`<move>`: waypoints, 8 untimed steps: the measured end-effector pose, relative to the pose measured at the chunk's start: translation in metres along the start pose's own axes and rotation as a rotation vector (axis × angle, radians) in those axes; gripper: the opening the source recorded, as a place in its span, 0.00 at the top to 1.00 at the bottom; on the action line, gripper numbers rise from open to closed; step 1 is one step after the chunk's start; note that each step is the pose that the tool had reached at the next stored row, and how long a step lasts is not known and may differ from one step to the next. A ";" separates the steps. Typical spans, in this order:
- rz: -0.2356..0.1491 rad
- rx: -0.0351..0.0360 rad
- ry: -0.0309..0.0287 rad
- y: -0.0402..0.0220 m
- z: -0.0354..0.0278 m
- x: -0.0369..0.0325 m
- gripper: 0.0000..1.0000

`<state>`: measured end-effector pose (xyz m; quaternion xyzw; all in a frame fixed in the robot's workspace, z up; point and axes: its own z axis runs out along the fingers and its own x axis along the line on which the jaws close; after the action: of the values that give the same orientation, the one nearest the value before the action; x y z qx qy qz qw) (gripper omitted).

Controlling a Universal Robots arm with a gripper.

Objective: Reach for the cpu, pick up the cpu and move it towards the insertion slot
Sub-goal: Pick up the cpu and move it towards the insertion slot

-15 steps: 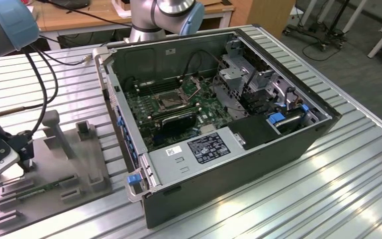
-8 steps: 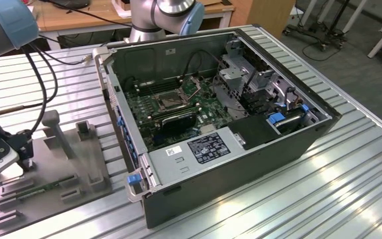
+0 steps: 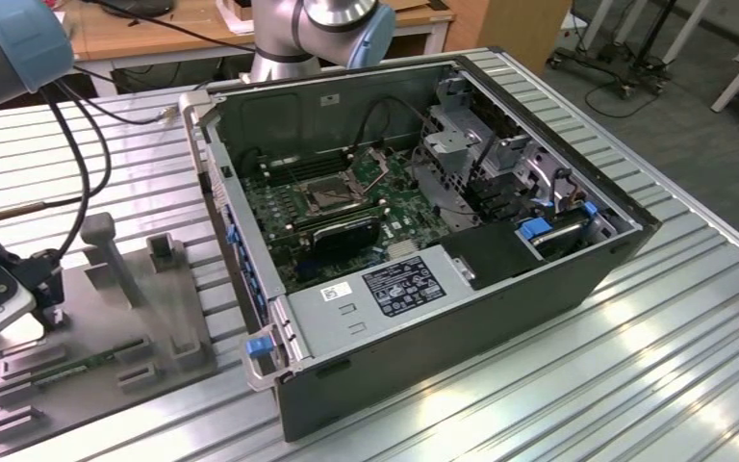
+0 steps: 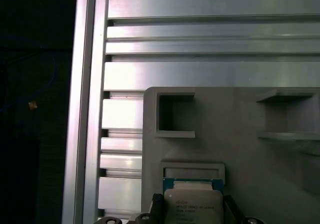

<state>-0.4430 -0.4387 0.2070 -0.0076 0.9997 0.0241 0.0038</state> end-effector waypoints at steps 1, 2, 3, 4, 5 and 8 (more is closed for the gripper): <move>0.000 0.0002 0.0003 0.0000 -0.0005 0.0000 0.46; 0.000 0.0002 0.0002 0.0000 -0.0009 0.0000 0.46; 0.000 0.0000 0.0000 0.0001 -0.0012 0.0000 0.46; 0.000 0.0001 0.0001 0.0001 -0.0017 0.0000 0.46; 0.000 0.0000 0.0000 0.0001 -0.0020 0.0000 0.46; 0.000 0.0000 0.0000 0.0002 -0.0036 0.0000 0.46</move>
<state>-0.4430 -0.4387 0.2106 -0.0076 0.9997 0.0241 0.0038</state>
